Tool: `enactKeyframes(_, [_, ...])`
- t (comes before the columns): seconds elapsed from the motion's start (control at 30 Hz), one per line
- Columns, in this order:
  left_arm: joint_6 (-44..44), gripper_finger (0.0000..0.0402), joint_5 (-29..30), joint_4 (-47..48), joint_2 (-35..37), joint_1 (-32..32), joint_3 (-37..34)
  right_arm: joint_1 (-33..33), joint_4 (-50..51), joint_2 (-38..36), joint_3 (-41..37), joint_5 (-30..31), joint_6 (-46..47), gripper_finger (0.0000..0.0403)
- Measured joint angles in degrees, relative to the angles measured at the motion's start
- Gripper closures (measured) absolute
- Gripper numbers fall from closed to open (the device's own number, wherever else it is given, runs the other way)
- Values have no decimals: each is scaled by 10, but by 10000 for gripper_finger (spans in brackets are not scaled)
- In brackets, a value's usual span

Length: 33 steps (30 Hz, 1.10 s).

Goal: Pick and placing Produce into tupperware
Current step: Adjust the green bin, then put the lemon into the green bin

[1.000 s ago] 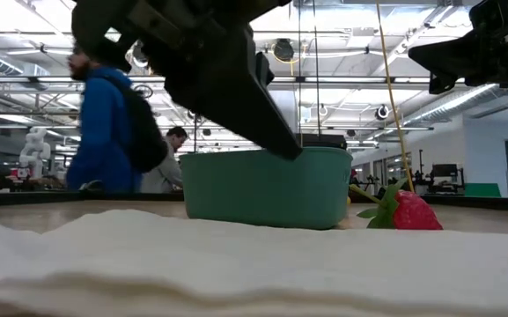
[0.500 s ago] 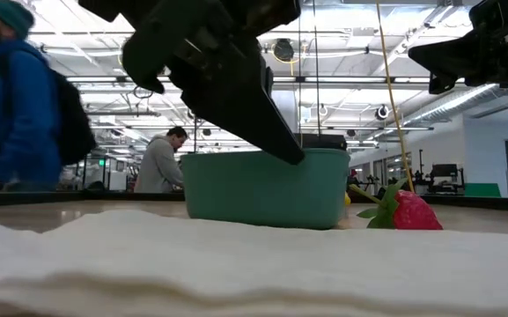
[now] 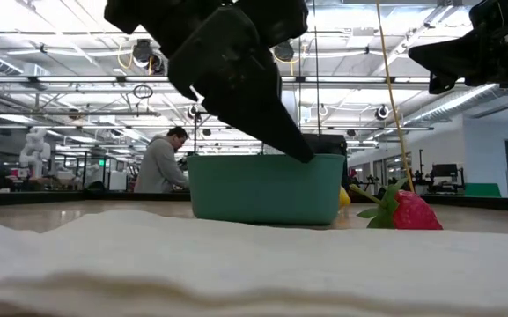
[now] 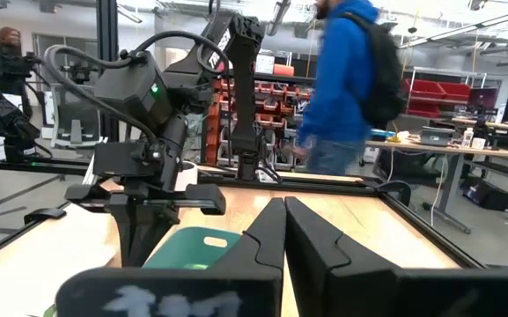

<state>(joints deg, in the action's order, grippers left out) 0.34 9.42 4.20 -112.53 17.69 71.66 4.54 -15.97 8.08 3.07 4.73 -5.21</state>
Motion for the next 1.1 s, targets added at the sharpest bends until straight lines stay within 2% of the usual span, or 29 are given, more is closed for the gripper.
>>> enactKeyframes(0.2, [9, 401, -7, -14, 0, -12, 0, 0, 0, 0, 0, 0, 0, 403])
enactKeyframes(0.33, [20, 401, -37, -14, 0, -17, 0, 0, 0, 0, 0, 0, 0, 403])
enactKeyframes(0.67, [19, 401, -14, 7, 0, -25, 0, 0, 0, 0, 0, 0, 0, 403])
enactKeyframes(0.83, [27, 401, -21, 7, 0, -29, 0, 0, 0, 0, 0, 0, 0, 403])
enactKeyframes(1.1, [84, 401, -104, -8, 22, -8, 21, 0, 1, 0, 0, 0, 0, 403])
